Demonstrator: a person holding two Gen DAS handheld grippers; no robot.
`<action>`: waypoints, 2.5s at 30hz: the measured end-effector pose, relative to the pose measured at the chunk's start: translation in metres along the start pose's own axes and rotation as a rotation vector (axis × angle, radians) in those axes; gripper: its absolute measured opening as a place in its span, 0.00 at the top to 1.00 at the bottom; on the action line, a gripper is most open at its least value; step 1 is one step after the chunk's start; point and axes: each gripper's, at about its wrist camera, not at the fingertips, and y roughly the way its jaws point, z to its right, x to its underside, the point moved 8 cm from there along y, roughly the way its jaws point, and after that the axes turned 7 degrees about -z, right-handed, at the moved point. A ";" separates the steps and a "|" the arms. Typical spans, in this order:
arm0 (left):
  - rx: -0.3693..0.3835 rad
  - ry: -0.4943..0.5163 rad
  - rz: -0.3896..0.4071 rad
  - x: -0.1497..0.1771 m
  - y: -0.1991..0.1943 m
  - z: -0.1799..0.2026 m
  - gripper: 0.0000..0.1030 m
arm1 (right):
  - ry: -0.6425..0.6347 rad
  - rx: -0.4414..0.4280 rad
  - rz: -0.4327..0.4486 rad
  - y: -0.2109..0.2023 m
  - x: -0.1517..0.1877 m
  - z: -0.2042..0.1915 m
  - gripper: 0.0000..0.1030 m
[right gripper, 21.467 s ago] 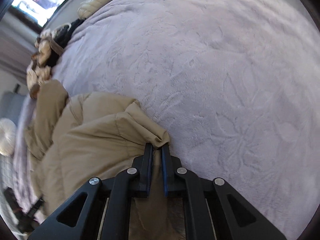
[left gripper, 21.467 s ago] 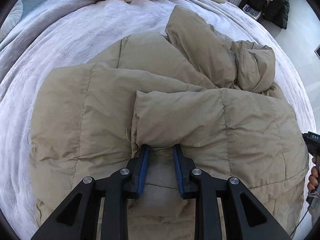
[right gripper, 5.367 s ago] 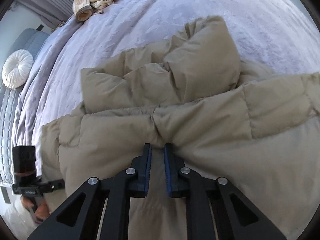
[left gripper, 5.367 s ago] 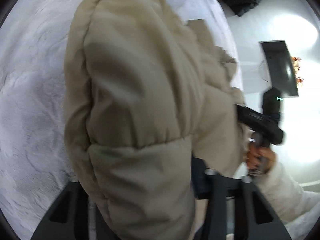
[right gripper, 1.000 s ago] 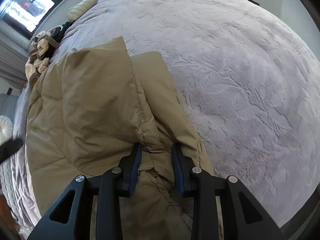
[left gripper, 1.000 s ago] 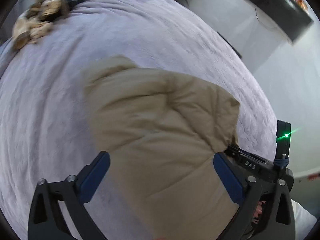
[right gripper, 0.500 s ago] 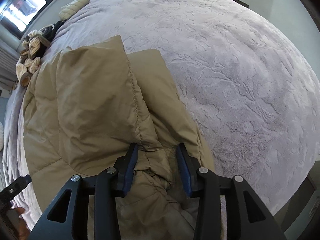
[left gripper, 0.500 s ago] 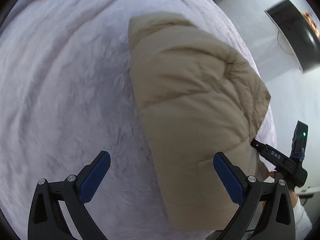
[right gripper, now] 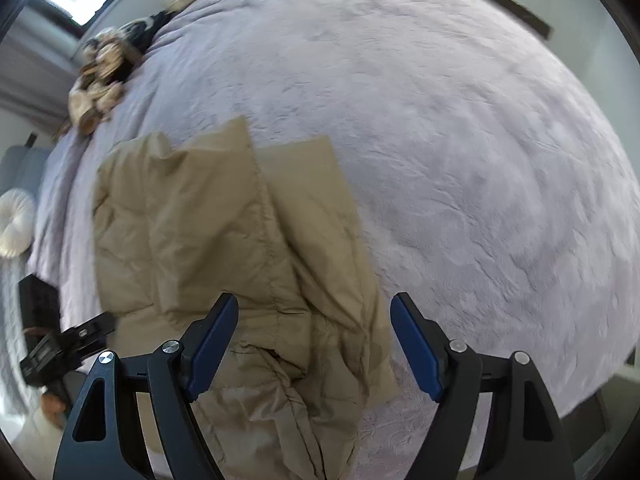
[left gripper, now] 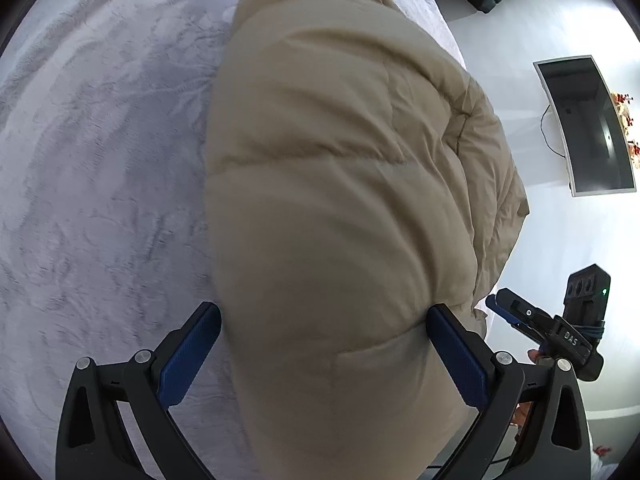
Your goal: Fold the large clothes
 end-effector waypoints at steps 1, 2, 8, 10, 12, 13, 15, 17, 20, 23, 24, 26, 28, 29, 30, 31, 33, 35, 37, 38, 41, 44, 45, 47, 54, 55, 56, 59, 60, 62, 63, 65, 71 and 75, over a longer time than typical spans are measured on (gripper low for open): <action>-0.010 -0.001 0.000 0.000 0.003 0.002 0.00 | -0.029 -0.003 -0.013 0.002 -0.002 -0.003 0.21; -0.021 0.001 0.000 -0.002 0.007 0.004 0.00 | -0.064 0.002 -0.022 0.004 -0.005 -0.007 0.21; -0.041 0.000 -0.009 -0.004 0.017 0.011 0.00 | -0.176 0.117 -0.118 0.041 -0.018 -0.009 0.21; -0.031 0.010 -0.019 -0.006 0.020 0.010 0.00 | -0.188 0.126 -0.142 0.054 -0.022 -0.002 0.18; -0.012 0.020 -0.028 -0.010 0.020 0.005 0.00 | -0.177 0.118 -0.170 0.066 -0.025 0.008 0.00; -0.001 0.023 -0.034 -0.011 0.021 0.002 0.00 | -0.174 0.081 -0.184 0.071 -0.026 0.010 0.00; 0.037 0.025 -0.051 -0.014 0.025 0.000 0.00 | -0.157 -0.013 -0.208 0.078 -0.027 0.014 0.00; 0.083 0.011 -0.070 -0.017 0.031 -0.004 0.00 | -0.156 -0.105 -0.229 0.086 -0.029 0.017 0.00; 0.126 -0.018 -0.080 -0.019 0.036 -0.006 0.00 | -0.153 -0.220 -0.252 0.094 -0.034 0.019 0.00; 0.135 -0.031 -0.077 -0.021 0.040 -0.004 0.00 | -0.163 -0.328 -0.271 0.102 -0.037 0.011 0.00; 0.136 -0.034 -0.075 -0.021 0.041 -0.004 0.00 | -0.162 -0.376 -0.284 0.105 -0.038 0.006 0.00; 0.135 -0.044 -0.072 -0.022 0.045 -0.001 0.00 | -0.163 -0.459 -0.305 0.112 -0.041 -0.004 0.00; 0.133 -0.057 -0.071 -0.024 0.048 0.000 0.00 | -0.165 -0.503 -0.316 0.120 -0.038 -0.015 0.00; 0.133 -0.066 -0.071 -0.024 0.050 0.000 0.00 | -0.160 -0.517 -0.318 0.123 -0.039 -0.019 0.00; 0.134 -0.072 -0.070 -0.022 0.051 0.001 0.00 | -0.153 -0.521 -0.322 0.126 -0.039 -0.022 0.00; 0.136 -0.079 -0.068 -0.023 0.052 0.002 0.00 | -0.142 -0.518 -0.325 0.128 -0.039 -0.023 0.00; 0.133 -0.072 -0.058 -0.022 0.051 0.002 0.00 | -0.130 -0.511 -0.331 0.127 -0.039 -0.022 0.01; 0.131 -0.059 -0.044 -0.020 0.044 0.001 0.04 | -0.109 -0.527 -0.339 0.124 -0.039 -0.026 0.11; 0.137 -0.050 -0.029 -0.014 0.036 0.002 0.09 | -0.085 -0.561 -0.330 0.115 -0.037 -0.031 0.26; 0.146 -0.044 -0.017 -0.014 0.031 0.005 0.12 | -0.081 -0.578 -0.323 0.110 -0.035 -0.032 0.36; 0.175 -0.013 0.001 -0.013 0.017 0.012 0.16 | -0.075 -0.632 -0.293 0.095 -0.031 -0.042 0.50; 0.217 0.017 0.017 -0.014 0.001 0.016 0.16 | -0.075 -0.670 -0.253 0.081 -0.027 -0.055 0.54; 0.232 0.025 0.022 -0.016 -0.004 0.016 0.16 | -0.075 -0.676 -0.234 0.076 -0.026 -0.062 0.54; 0.258 0.039 0.031 -0.020 -0.017 0.015 0.16 | -0.077 -0.683 -0.201 0.067 -0.024 -0.076 0.54; 0.252 0.095 0.114 -0.038 -0.104 -0.014 0.16 | -0.102 -0.722 -0.099 0.047 -0.019 -0.156 0.54; 0.242 0.101 0.130 -0.042 -0.118 -0.021 0.16 | -0.113 -0.732 -0.095 0.050 -0.022 -0.175 0.54; 0.231 0.105 0.148 -0.047 -0.132 -0.029 0.16 | -0.126 -0.744 -0.095 0.057 -0.026 -0.195 0.54; 0.193 0.092 0.204 -0.068 -0.176 -0.071 0.16 | -0.162 -0.764 -0.106 0.071 -0.038 -0.236 0.54; 0.187 0.084 0.216 -0.085 -0.189 -0.083 0.16 | -0.171 -0.771 -0.114 0.080 -0.042 -0.254 0.54; 0.162 0.056 0.247 -0.104 -0.209 -0.116 0.16 | -0.182 -0.781 -0.132 0.099 -0.053 -0.285 0.54; 0.153 0.046 0.252 -0.112 -0.213 -0.129 0.16 | -0.183 -0.780 -0.138 0.107 -0.055 -0.294 0.54; 0.119 0.011 0.259 -0.132 -0.219 -0.162 0.16 | -0.182 -0.769 -0.160 0.134 -0.064 -0.321 0.54; 0.042 -0.098 0.247 -0.156 -0.196 -0.235 0.15 | -0.114 -0.641 -0.231 0.214 -0.085 -0.344 0.48; -0.013 -0.072 0.270 -0.150 -0.182 -0.224 0.12 | -0.064 -0.545 -0.225 0.216 -0.079 -0.332 0.39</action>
